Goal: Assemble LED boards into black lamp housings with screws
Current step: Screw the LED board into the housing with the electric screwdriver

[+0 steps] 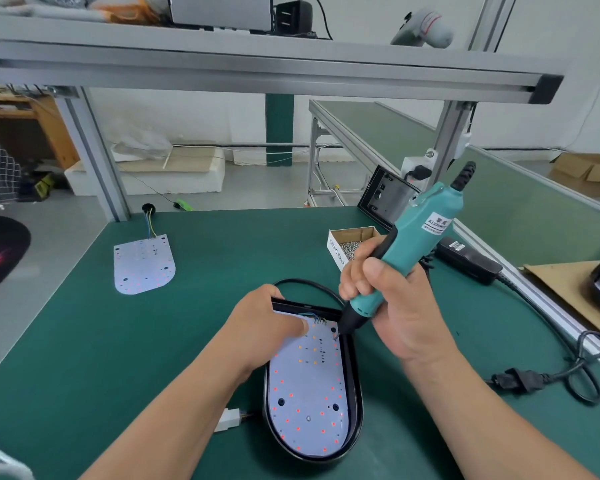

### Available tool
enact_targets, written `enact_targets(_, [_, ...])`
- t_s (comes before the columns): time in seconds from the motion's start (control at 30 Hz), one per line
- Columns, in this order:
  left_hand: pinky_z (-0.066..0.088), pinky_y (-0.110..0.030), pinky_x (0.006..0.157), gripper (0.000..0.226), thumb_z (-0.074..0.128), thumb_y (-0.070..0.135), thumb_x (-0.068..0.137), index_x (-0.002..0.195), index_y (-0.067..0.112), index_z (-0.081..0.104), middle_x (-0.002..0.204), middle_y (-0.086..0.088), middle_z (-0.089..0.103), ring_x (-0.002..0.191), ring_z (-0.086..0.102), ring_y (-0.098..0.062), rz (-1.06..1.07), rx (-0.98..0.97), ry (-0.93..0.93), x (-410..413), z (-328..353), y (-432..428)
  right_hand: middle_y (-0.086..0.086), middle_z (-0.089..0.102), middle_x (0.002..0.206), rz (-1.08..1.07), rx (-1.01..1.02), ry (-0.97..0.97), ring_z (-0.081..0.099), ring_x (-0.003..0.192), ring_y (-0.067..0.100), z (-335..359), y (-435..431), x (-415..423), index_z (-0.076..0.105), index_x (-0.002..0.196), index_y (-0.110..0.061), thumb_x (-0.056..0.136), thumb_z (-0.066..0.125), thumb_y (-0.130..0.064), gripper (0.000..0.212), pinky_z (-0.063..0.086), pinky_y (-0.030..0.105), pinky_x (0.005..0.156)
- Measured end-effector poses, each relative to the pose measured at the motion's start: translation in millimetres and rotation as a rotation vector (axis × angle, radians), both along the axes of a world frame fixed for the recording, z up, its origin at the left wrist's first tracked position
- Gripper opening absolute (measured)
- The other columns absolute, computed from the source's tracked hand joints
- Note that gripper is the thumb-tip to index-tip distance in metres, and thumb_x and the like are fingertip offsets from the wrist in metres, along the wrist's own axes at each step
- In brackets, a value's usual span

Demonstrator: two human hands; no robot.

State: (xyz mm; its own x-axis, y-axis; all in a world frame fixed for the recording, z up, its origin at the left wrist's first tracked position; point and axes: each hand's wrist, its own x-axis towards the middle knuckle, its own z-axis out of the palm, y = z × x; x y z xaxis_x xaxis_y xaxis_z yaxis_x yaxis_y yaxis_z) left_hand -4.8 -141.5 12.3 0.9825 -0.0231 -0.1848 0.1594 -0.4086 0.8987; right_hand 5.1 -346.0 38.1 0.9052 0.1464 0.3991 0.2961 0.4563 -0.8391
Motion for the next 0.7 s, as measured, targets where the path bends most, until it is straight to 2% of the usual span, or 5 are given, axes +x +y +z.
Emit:
enact_targets(0.23, [0.039,-0.026,0.057,0.037,0.073,0.034,0.063,0.092,0.017,0.058,0.072,0.006,0.056,0.057,0.048,-0.012,-0.004,-0.025,0.026,-3.4,4.4,0.4,0.009,0.063,0.076,-0.046,-0.089,-0.154,0.055,0.074,0.03,11.2,-9.2,-6.9,0.072,0.106,-0.02,0.087,0.065,-0.017,0.02,0.048,0.041,0.08])
enact_targets(0.3, [0.04,-0.023,0.054,0.038,0.074,0.036,0.062,0.092,0.018,0.059,0.069,0.009,0.057,0.052,0.048,-0.009,0.005,-0.04,0.029,-4.9,4.0,1.9,0.01,0.063,0.078,-0.086,-0.05,-0.151,0.056,0.072,0.03,17.1,-13.8,-6.2,0.071,0.107,-0.016,0.09,0.065,-0.018,0.018,0.05,0.04,0.074])
enact_targets(0.47, [0.039,-0.028,0.061,0.037,0.074,0.035,0.067,0.094,0.014,0.061,0.07,0.006,0.057,0.059,0.048,-0.014,0.045,-0.083,0.038,-3.6,1.9,10.2,0.01,0.063,0.084,-0.34,-0.04,0.061,0.057,0.06,0.025,20.5,-36.1,9.3,0.066,0.109,-0.009,0.095,0.072,-0.026,0.023,0.048,0.033,0.05])
enact_targets(0.6, [0.039,-0.031,0.065,0.014,0.064,0.02,0.086,0.098,0.012,0.065,0.074,0.001,0.057,0.066,0.047,-0.016,0.107,-0.118,0.019,0.6,-0.4,13.2,0.01,0.062,0.089,-0.529,-0.182,0.279,0.064,0.061,0.023,11.3,-67.7,32.5,0.06,0.106,-0.012,0.089,0.073,-0.029,0.027,0.051,0.032,0.047])
enact_targets(0.7, [0.044,-0.035,0.072,0.017,0.057,0.016,0.09,0.102,0.018,0.07,0.094,-0.015,0.07,0.078,0.056,-0.022,0.187,-0.166,0.026,3.7,-1.9,16.2,0.011,0.063,0.093,-0.618,-0.387,0.375,0.071,0.064,0.016,-0.7,-96.9,44.8,0.061,0.111,-0.015,0.094,0.063,-0.014,0.017,0.058,0.036,0.05])
